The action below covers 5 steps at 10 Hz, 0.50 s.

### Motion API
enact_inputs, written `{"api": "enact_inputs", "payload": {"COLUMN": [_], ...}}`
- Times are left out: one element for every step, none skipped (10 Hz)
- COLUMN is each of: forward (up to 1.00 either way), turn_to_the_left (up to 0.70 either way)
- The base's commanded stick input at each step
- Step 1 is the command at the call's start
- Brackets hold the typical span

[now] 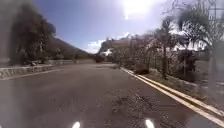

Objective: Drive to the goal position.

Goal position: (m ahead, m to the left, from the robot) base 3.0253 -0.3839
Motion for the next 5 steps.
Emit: {"api": "enact_inputs", "payload": {"forward": [0.50,0.50,0.50,0.50,0.50], "turn_to_the_left": [0.00,0.00,0.00,0.00,0.00]}}
